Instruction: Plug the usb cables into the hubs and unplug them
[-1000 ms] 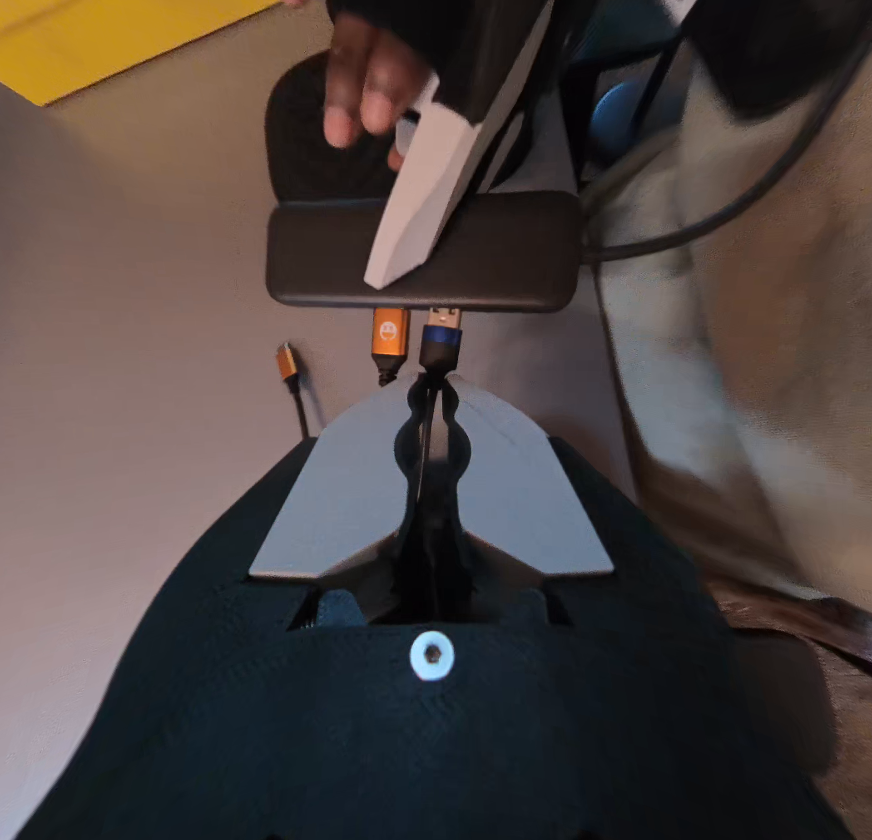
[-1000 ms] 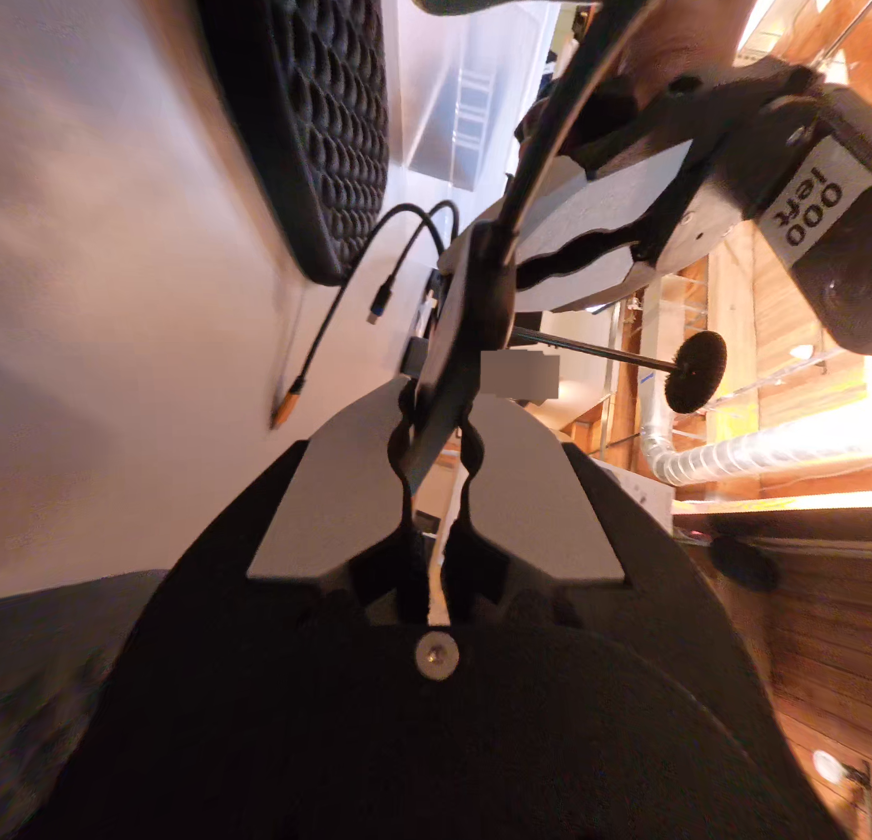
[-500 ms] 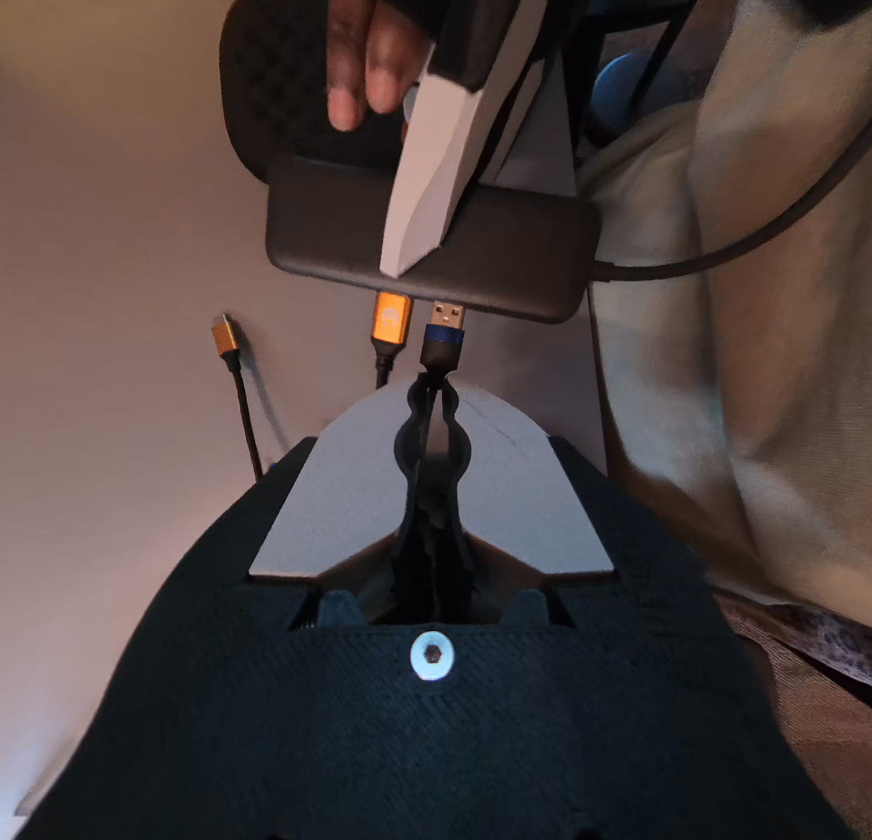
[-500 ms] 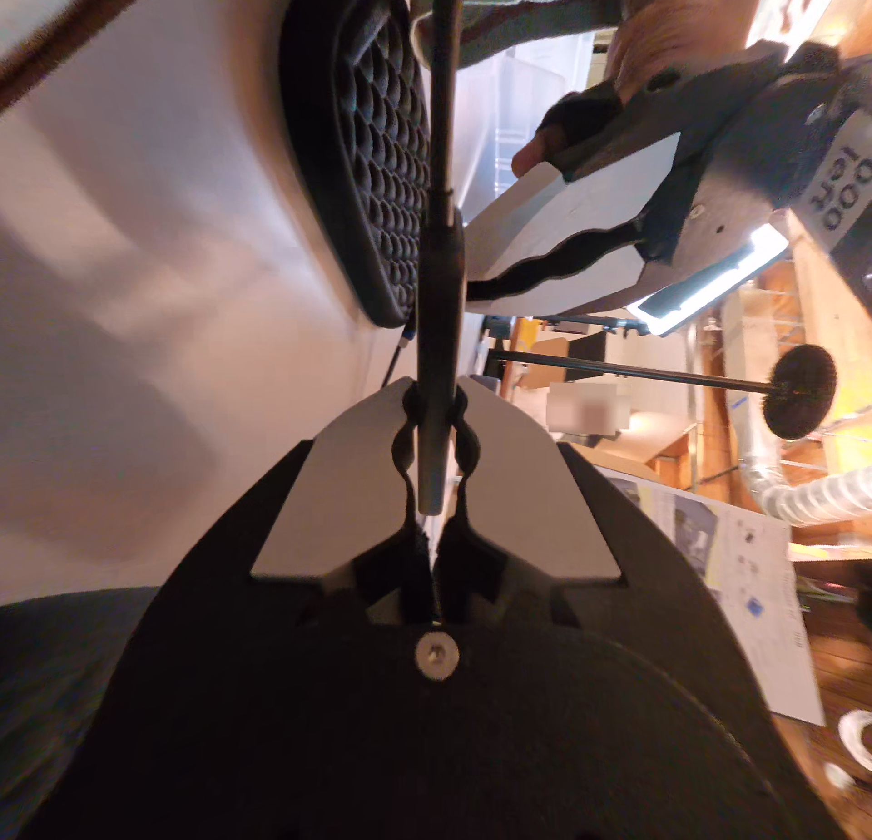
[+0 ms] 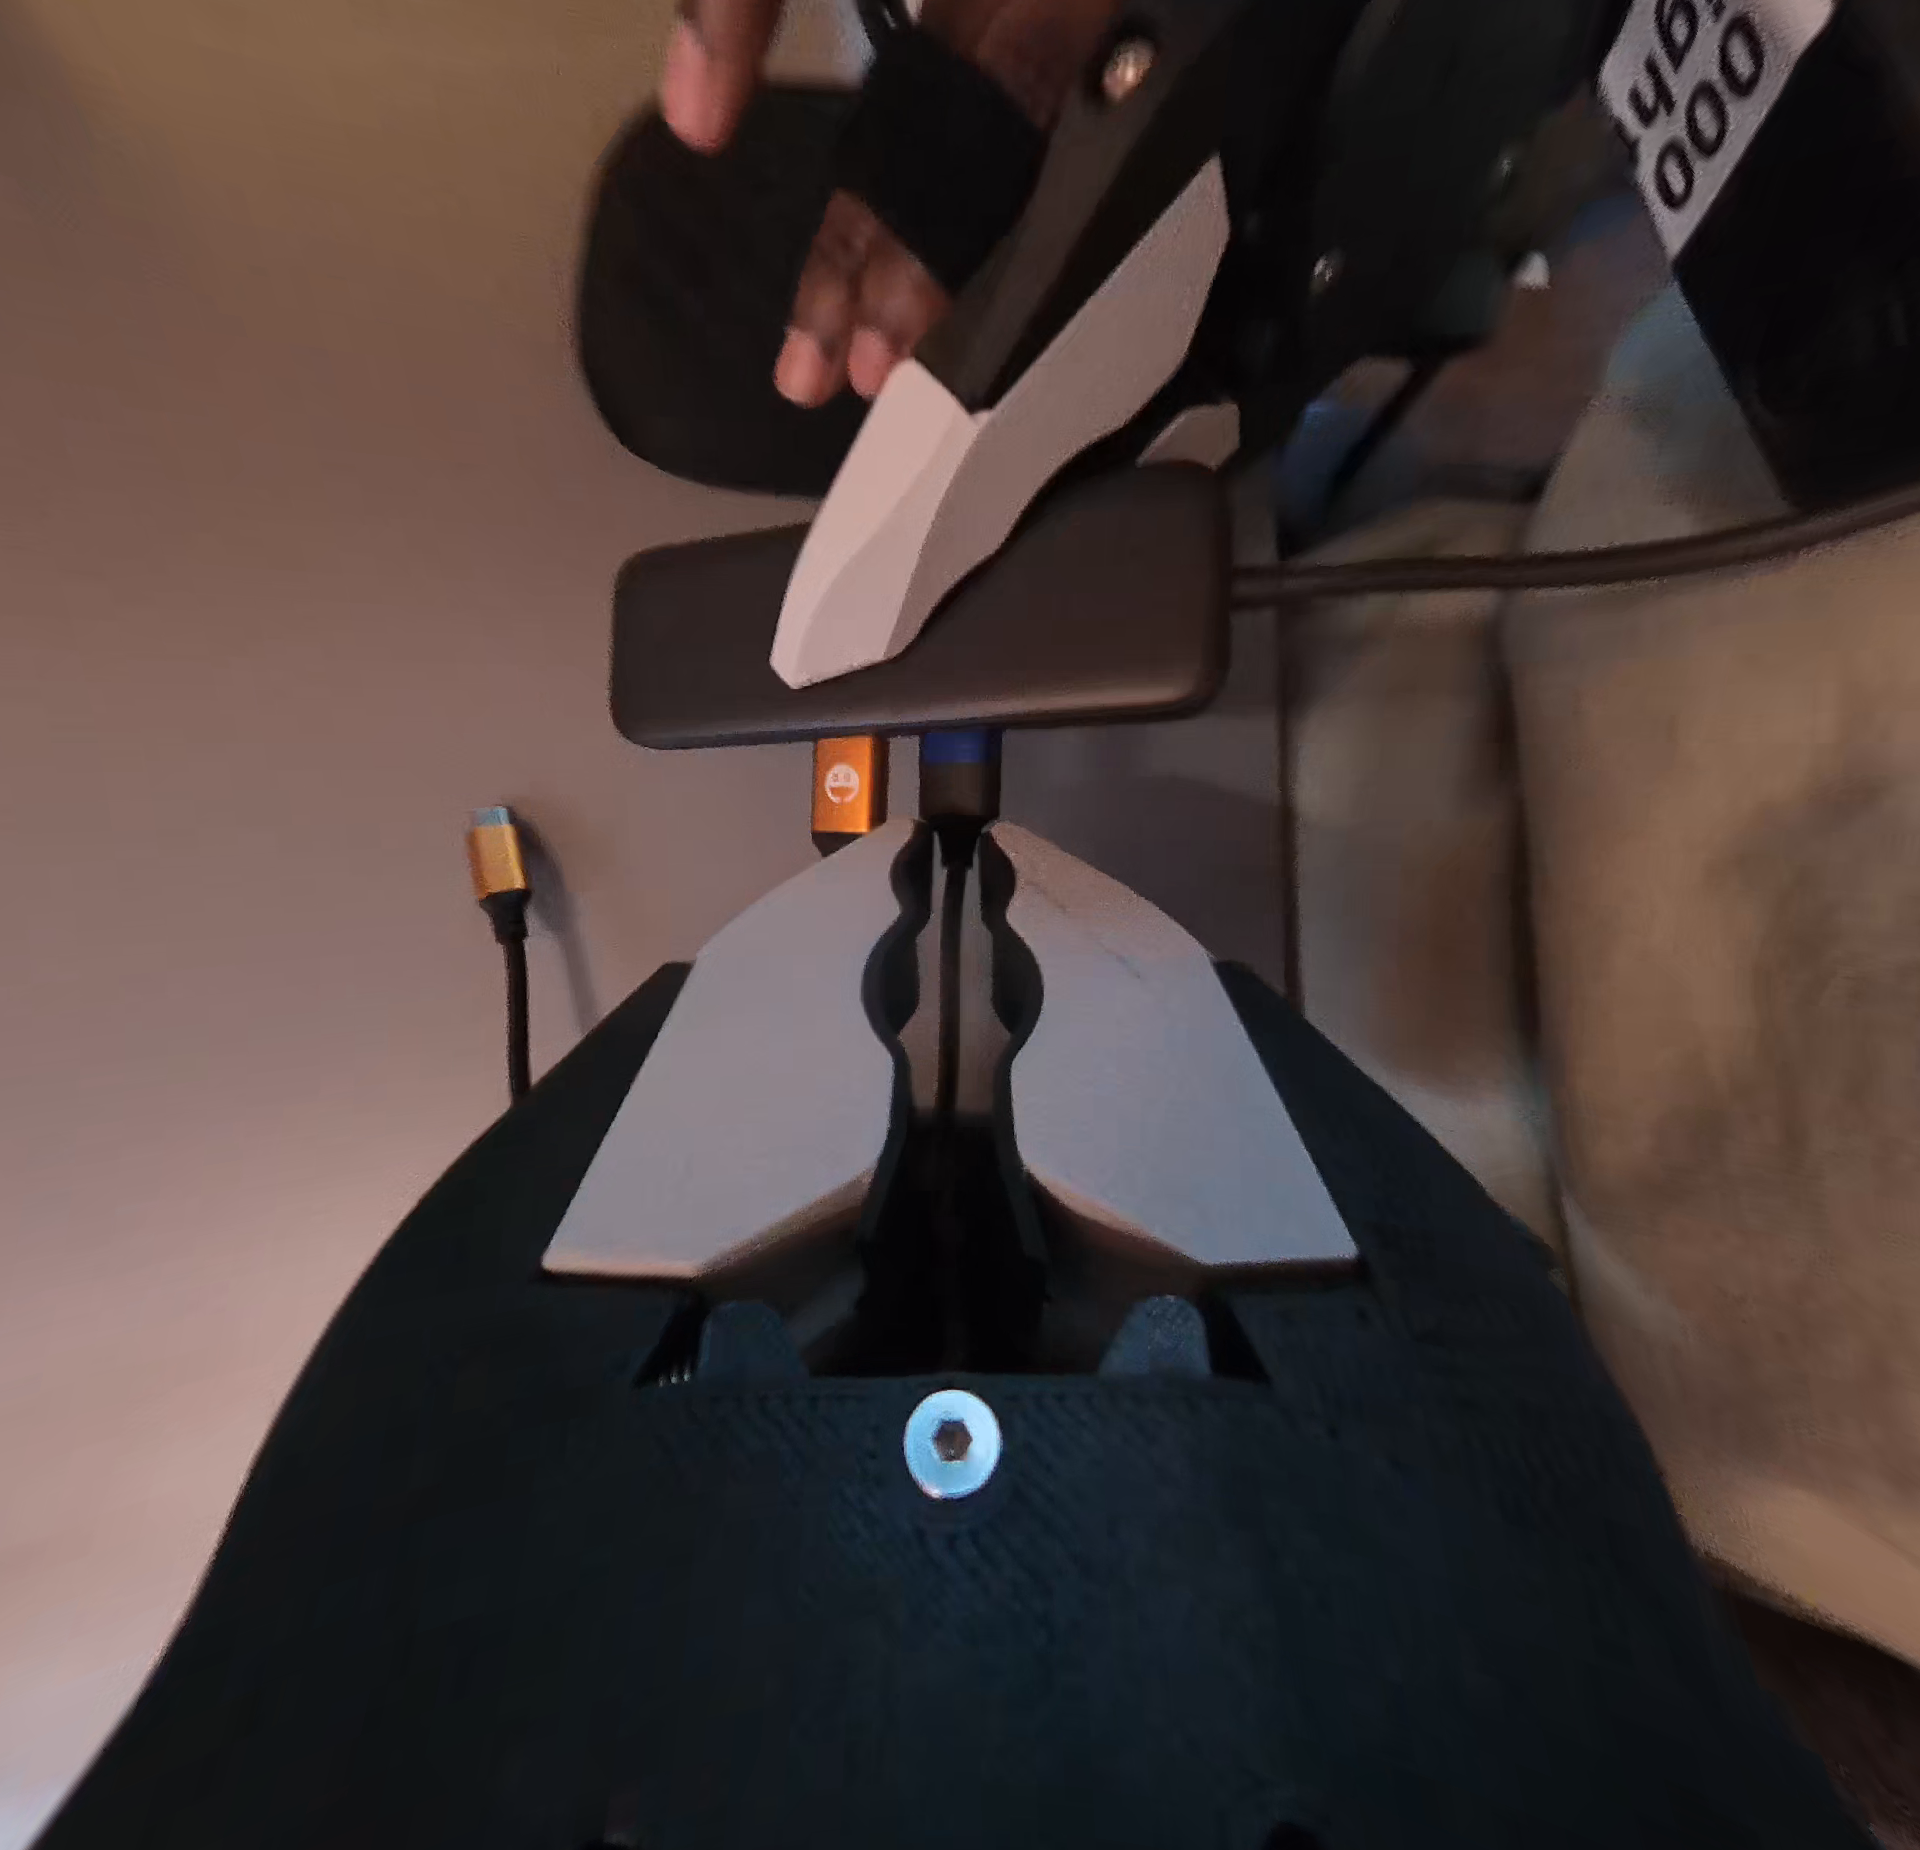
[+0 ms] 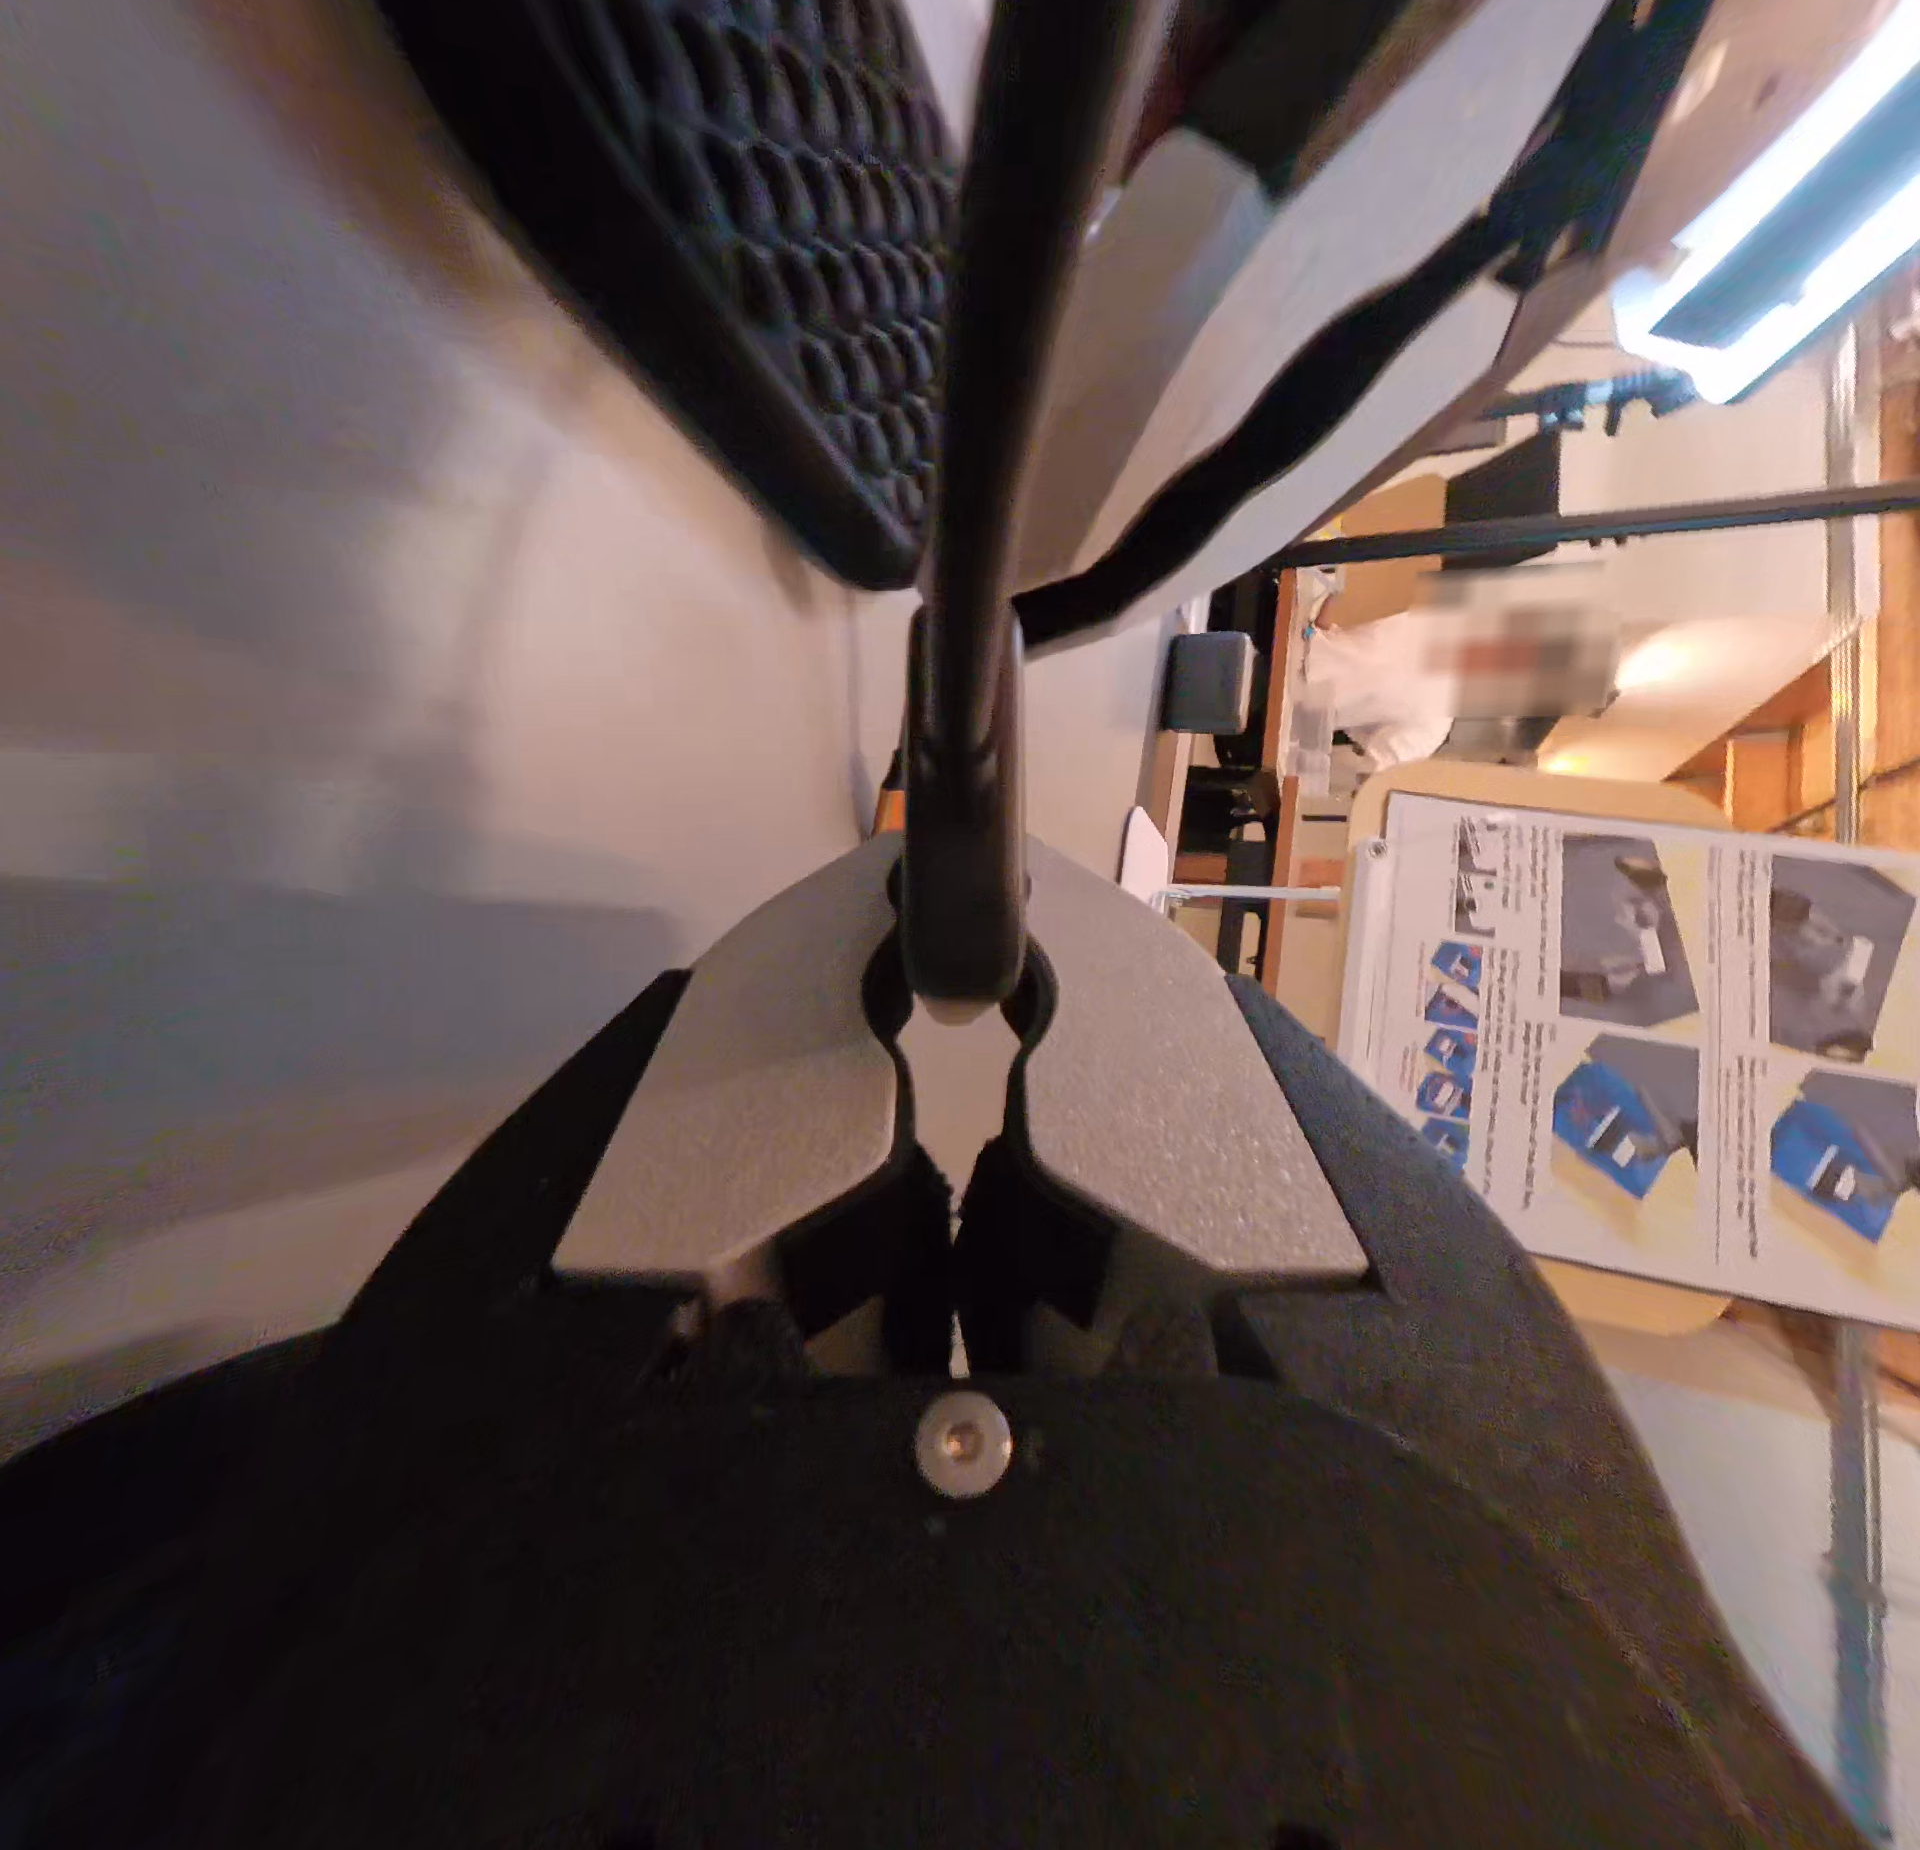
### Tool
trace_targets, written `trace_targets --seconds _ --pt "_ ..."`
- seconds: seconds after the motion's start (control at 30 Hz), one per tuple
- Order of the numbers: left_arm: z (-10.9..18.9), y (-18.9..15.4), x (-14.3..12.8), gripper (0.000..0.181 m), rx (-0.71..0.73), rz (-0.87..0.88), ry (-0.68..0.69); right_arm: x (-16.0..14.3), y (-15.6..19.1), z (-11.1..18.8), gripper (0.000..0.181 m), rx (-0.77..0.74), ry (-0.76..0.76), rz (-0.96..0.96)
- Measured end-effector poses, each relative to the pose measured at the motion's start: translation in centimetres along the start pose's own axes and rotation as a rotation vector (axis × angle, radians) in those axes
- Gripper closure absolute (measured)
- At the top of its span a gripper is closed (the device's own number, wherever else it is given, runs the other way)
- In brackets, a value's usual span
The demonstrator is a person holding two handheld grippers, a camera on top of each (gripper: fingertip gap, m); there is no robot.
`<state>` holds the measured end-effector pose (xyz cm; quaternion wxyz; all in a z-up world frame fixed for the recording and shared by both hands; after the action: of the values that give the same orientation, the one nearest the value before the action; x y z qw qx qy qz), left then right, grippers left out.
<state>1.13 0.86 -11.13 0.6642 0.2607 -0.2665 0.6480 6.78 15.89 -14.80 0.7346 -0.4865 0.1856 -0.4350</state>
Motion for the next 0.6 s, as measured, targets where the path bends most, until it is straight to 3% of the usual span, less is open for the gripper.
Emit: trace_targets --seconds 0.1,0.17,0.33,0.43,0.5,0.6 --pt "2.3 0.3 1.1 0.153 0.129 -0.025 -0.181 -1.5 -1.0 -0.3 0.169 -0.038 -0.003 -0.162" --pt "4.9 0.4 1.4 0.14 0.302 -0.043 -0.387 -3.3 -1.7 -0.2 0.169 -0.061 -0.028 -0.364" --pt "10.6 0.1 -1.6 0.135 0.771 0.059 -1.086 -8.1 -3.2 1.2 0.169 -0.08 -0.289 -1.0" --pt "10.8 0.0 -5.1 0.135 0.861 0.224 -1.495 -9.8 -3.9 2.3 0.169 -0.06 -0.472 -1.264" --pt "9.5 0.4 -6.4 0.135 0.924 0.246 -1.604 -10.3 -4.3 3.1 0.169 -0.084 -0.53 -1.312" --pt "6.9 1.7 -6.4 0.124 0.916 0.198 -1.442 -10.6 -5.0 4.4 0.17 -0.115 -0.573 -1.344"
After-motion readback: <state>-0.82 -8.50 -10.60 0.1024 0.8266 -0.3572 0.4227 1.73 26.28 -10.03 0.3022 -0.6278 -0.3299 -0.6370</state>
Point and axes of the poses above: each gripper's, where its closed fingertips meet, z back along the fingers, x out of its top, y = z × x across the jaws, the point moved 10 cm from there along z, back along the fingers, and after that the axes turned 4 degrees about x, right-handed, at the moved point
